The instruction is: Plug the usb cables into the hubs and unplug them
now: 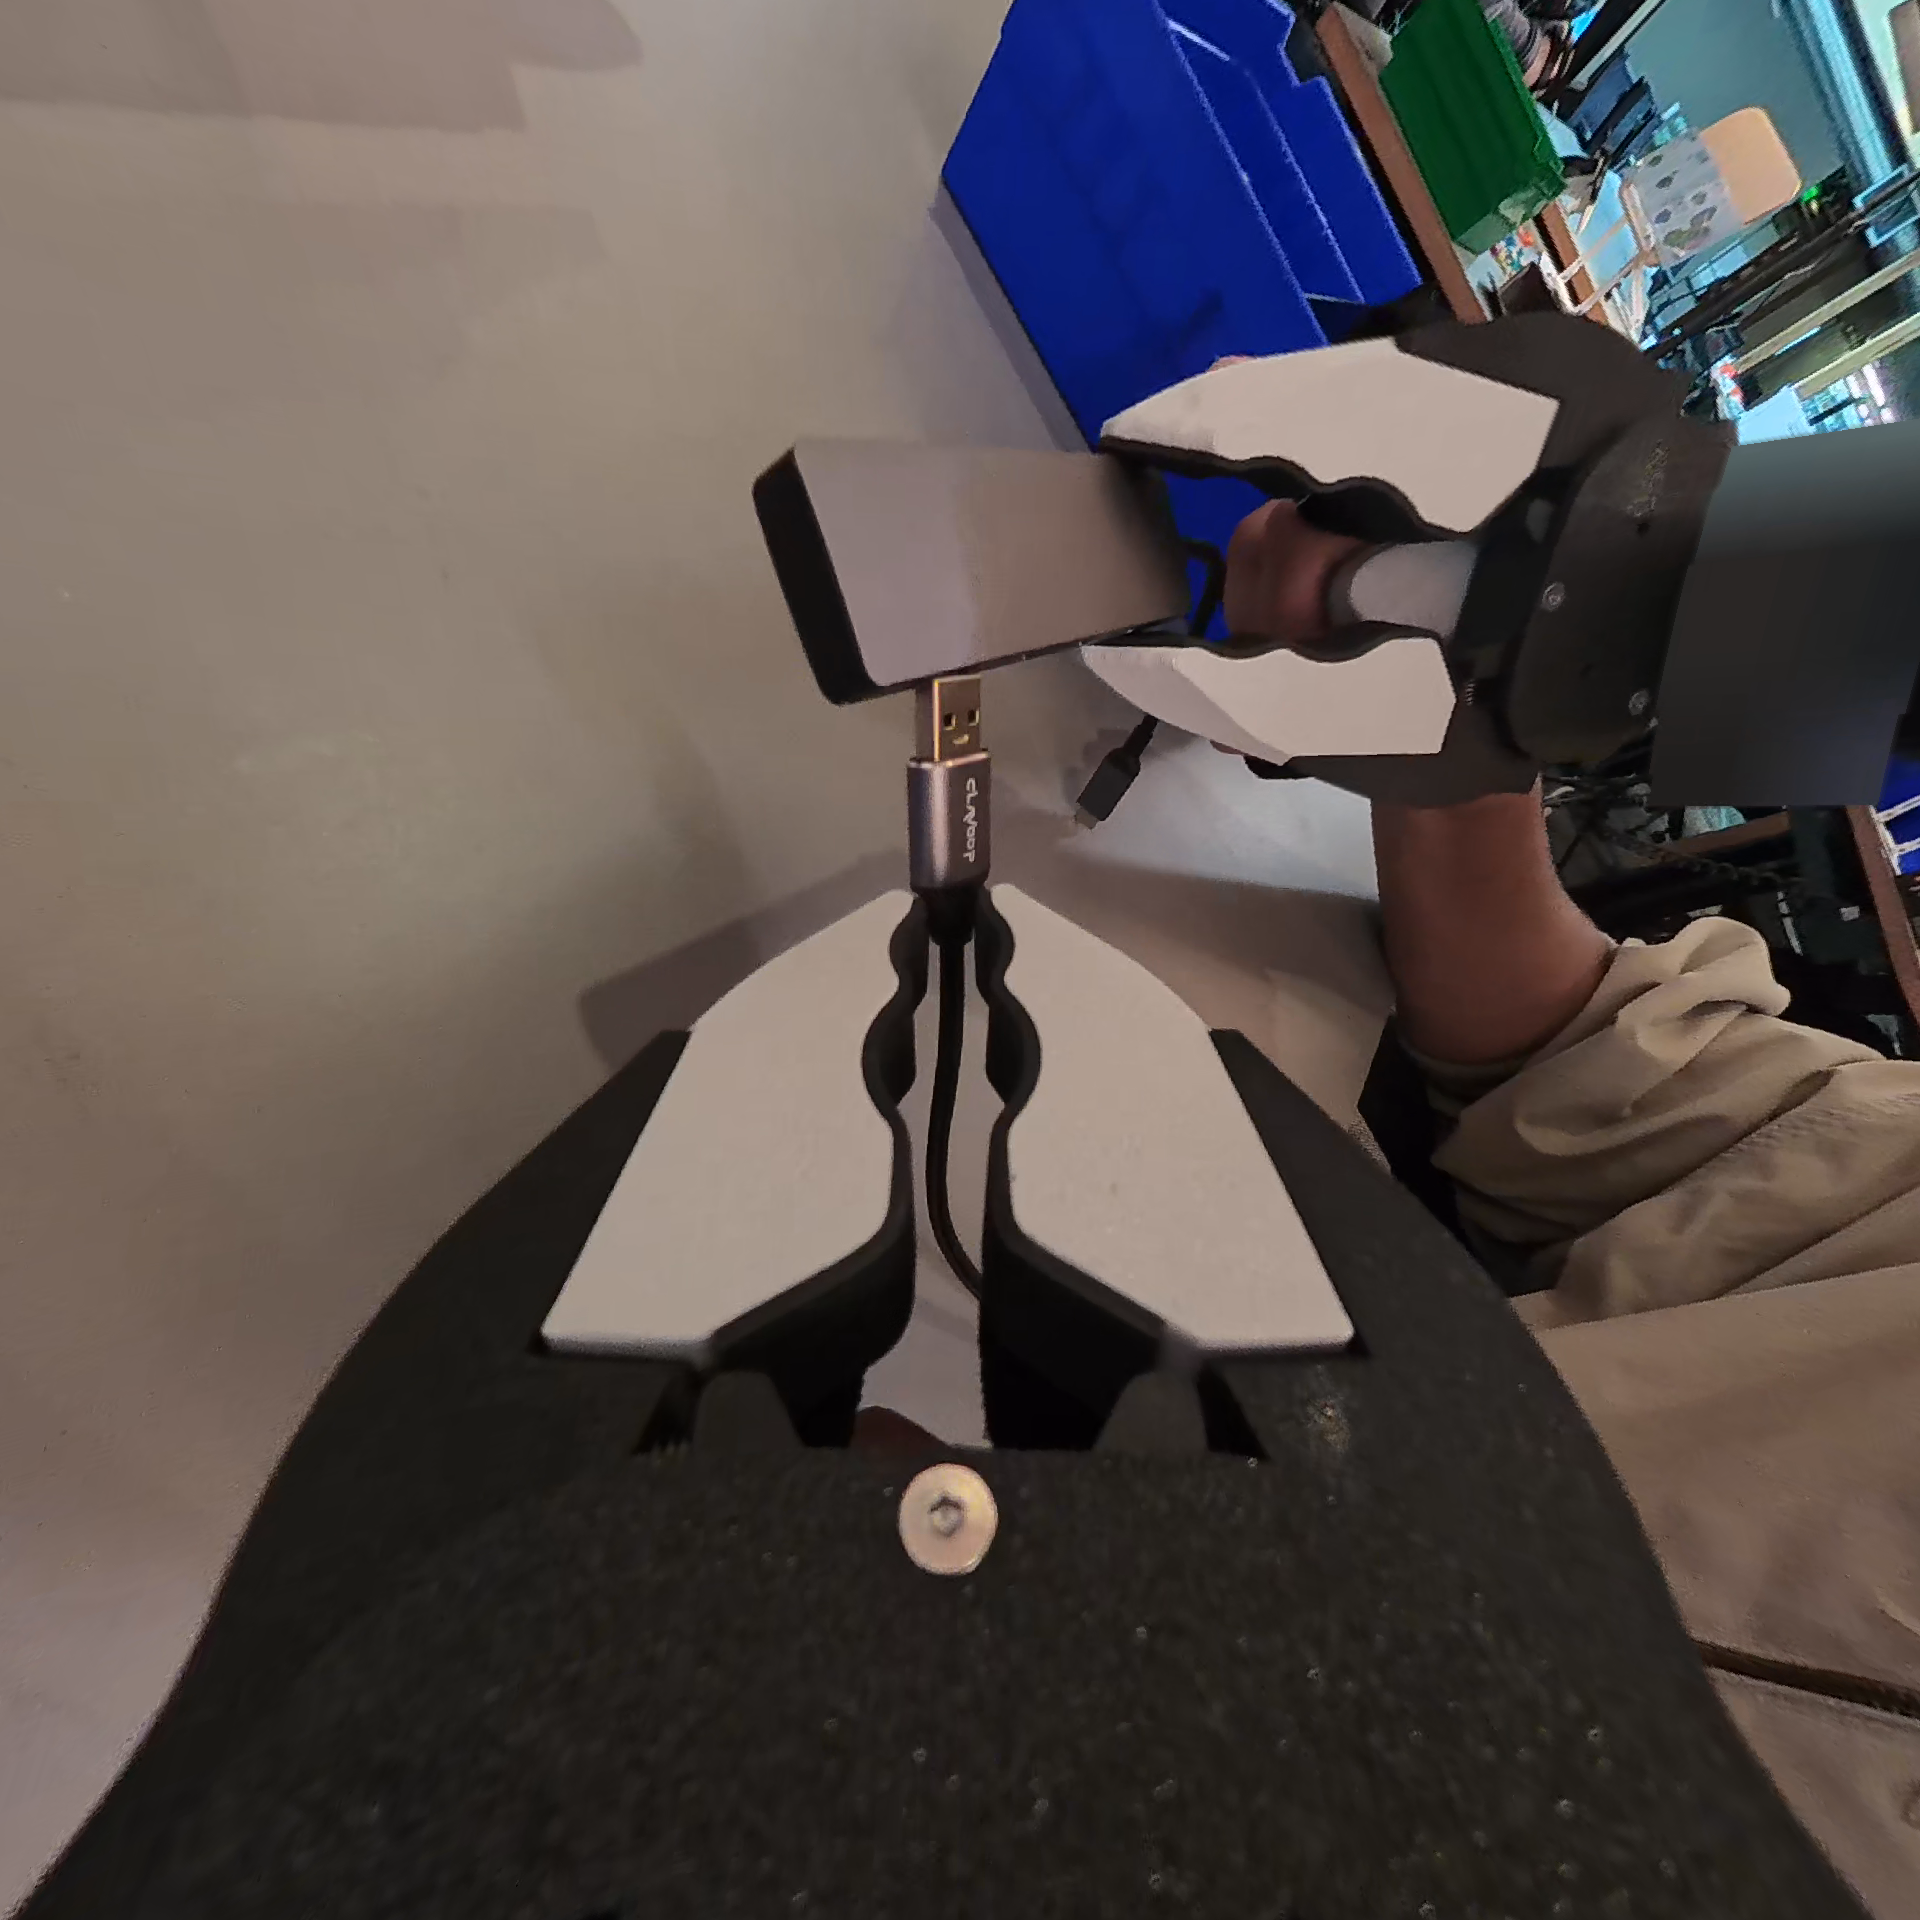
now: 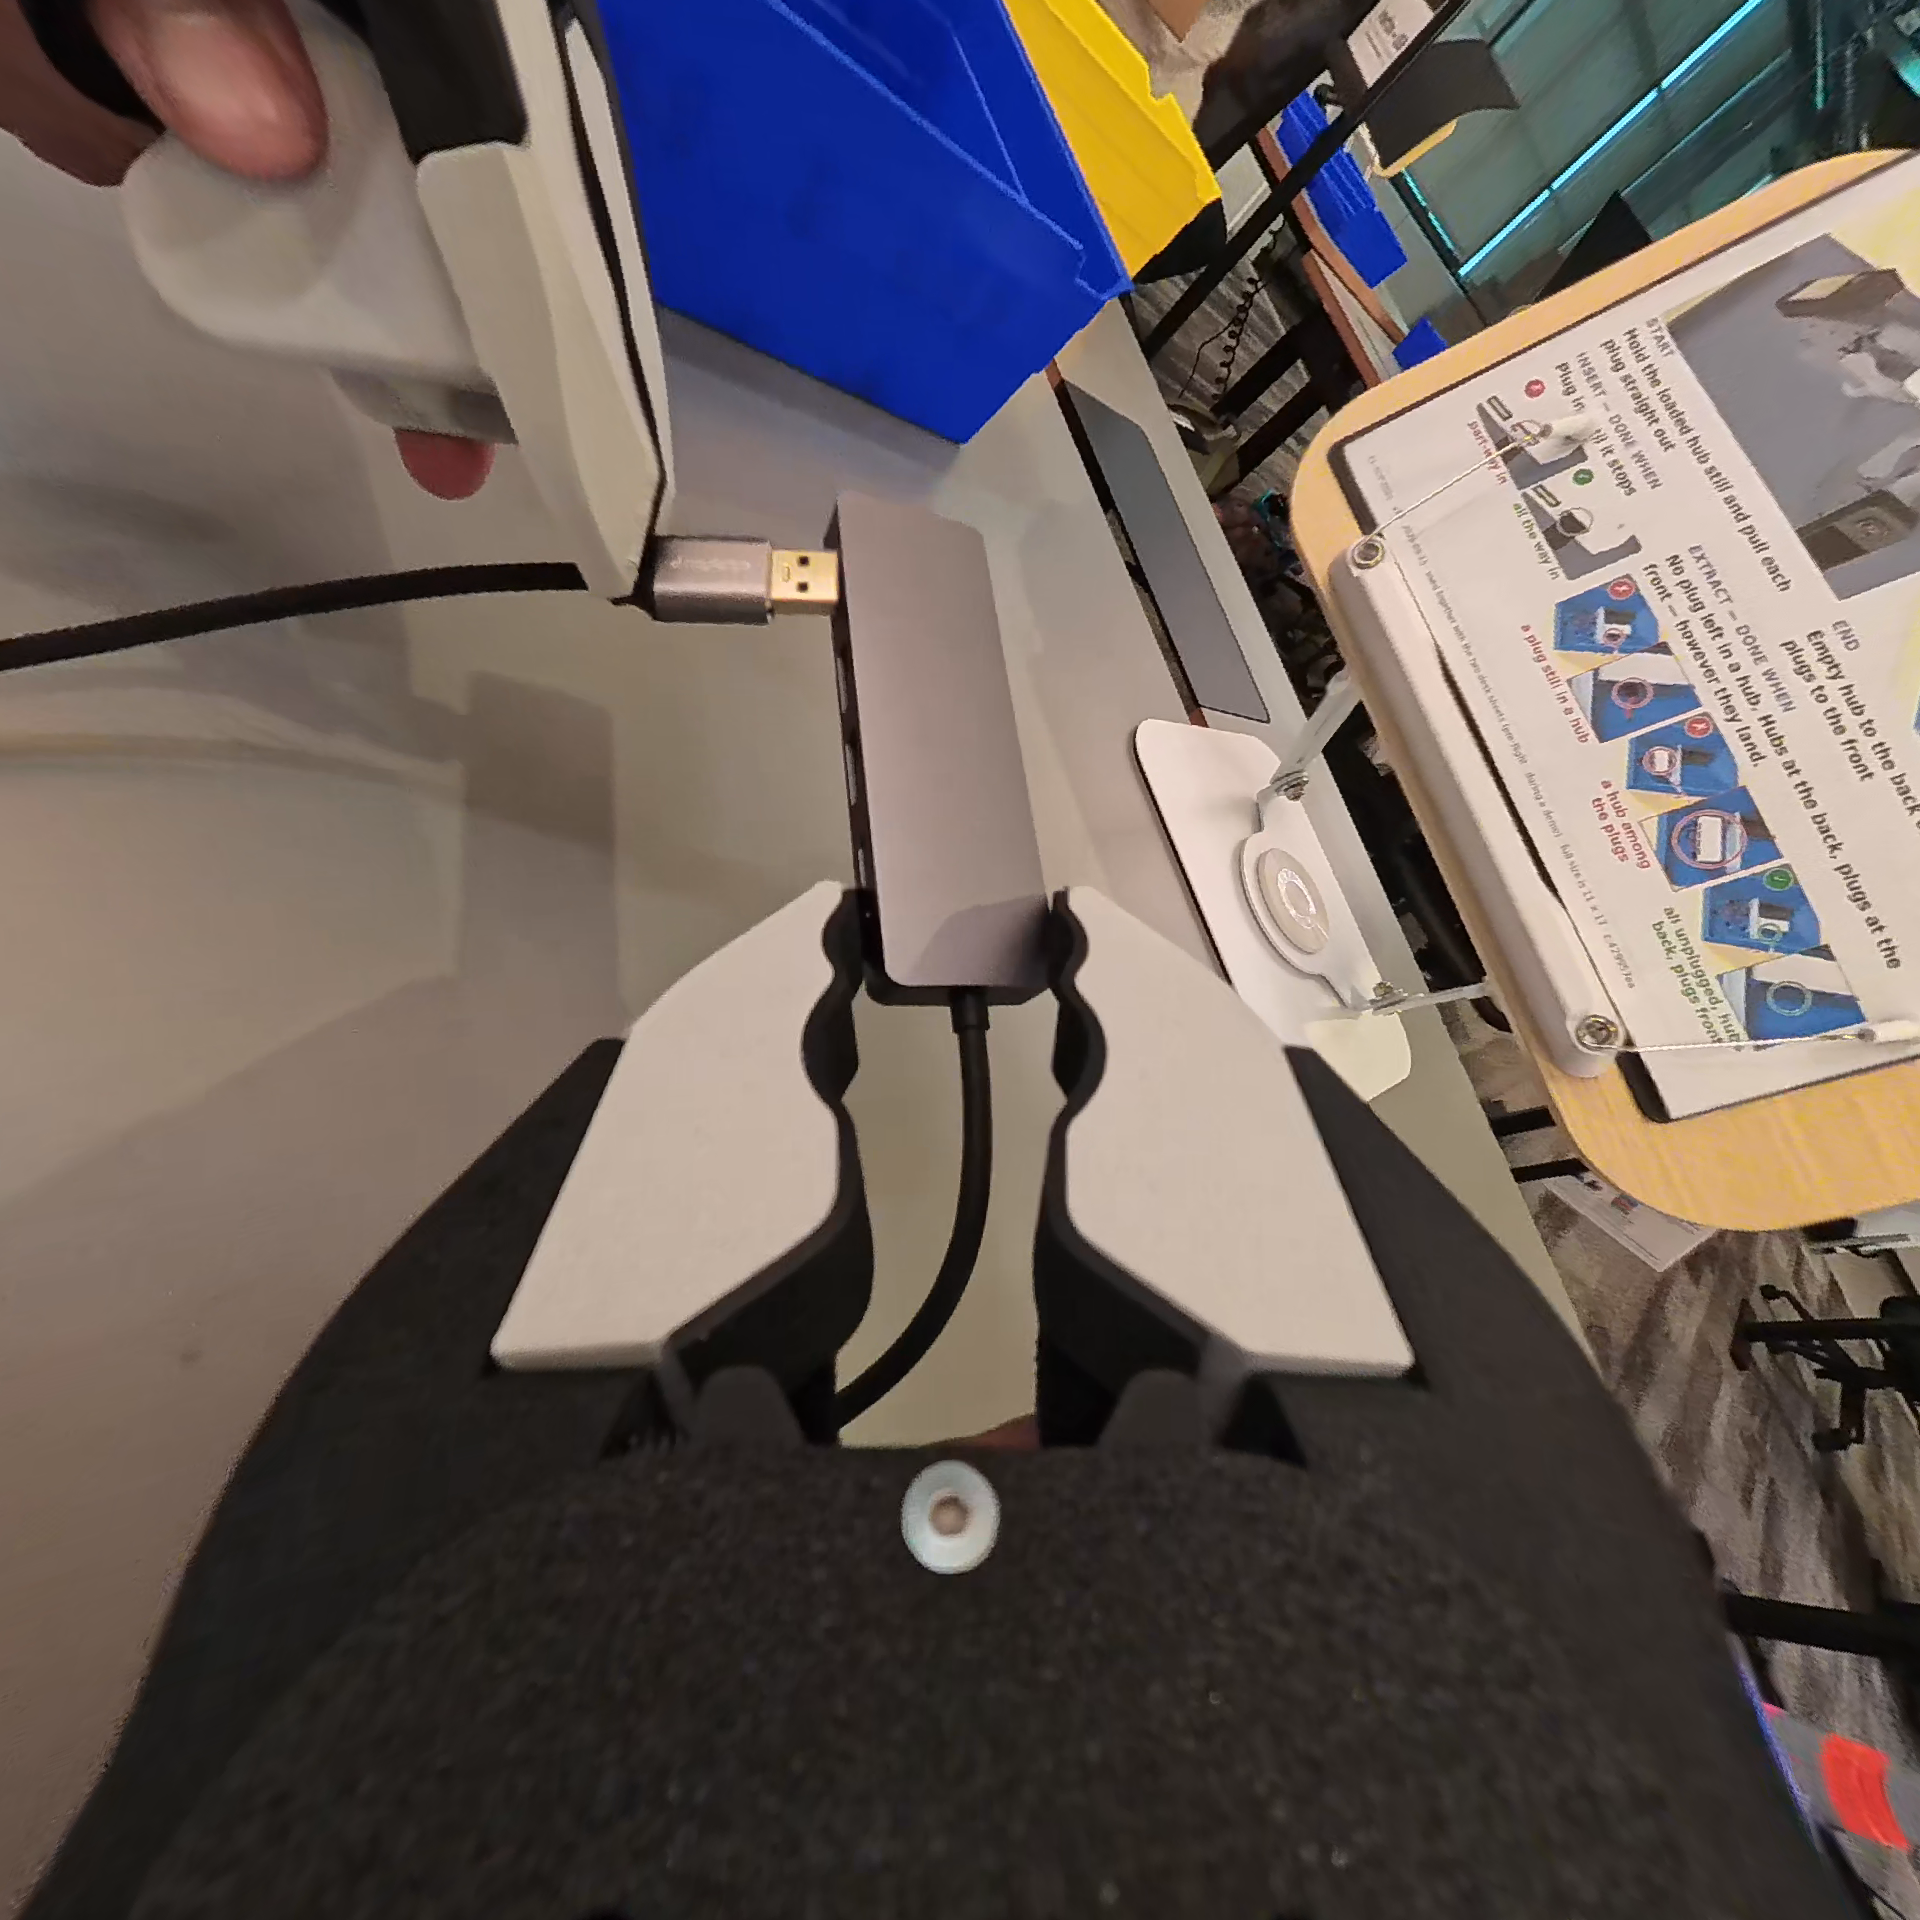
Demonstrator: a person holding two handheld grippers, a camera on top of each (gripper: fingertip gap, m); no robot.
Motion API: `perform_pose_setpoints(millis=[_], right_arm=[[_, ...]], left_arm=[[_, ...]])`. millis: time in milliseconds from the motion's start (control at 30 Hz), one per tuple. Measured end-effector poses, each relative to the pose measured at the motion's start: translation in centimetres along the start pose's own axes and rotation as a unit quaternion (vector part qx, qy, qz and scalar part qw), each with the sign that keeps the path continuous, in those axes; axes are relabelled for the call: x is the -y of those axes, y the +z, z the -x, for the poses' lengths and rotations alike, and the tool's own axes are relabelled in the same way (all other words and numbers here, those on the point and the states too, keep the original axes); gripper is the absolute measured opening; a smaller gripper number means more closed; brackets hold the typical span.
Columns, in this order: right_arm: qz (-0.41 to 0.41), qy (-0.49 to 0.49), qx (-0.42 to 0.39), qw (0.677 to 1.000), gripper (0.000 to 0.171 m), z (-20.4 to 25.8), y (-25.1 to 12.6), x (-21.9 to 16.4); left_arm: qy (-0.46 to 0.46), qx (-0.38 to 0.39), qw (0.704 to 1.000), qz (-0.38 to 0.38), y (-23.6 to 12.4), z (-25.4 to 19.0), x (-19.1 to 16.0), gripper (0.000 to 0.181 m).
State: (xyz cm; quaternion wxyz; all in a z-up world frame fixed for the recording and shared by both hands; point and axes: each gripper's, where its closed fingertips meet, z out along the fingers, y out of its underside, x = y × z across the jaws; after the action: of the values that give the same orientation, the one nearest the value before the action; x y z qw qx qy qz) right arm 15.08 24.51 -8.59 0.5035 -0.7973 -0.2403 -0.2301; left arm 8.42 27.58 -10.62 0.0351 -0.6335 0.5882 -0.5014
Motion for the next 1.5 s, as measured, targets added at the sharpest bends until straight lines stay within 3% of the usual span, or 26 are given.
perform_pose_setpoints(millis=[900,1500], right_arm=[[0.025,-0.121,-0.049,0.991,0.034,0.3,0.0,0.1],[-0.007,-0.129,-0.043,0.991,0.033,0.6,-0.4,0.8]], left_arm=[[-0.055,-0.03,0.998,0.015,0.7,0.4,-0.6,0.008],[-0.059,-0.067,0.996,0.018,0.3,0.0,-0.5,0.008]])
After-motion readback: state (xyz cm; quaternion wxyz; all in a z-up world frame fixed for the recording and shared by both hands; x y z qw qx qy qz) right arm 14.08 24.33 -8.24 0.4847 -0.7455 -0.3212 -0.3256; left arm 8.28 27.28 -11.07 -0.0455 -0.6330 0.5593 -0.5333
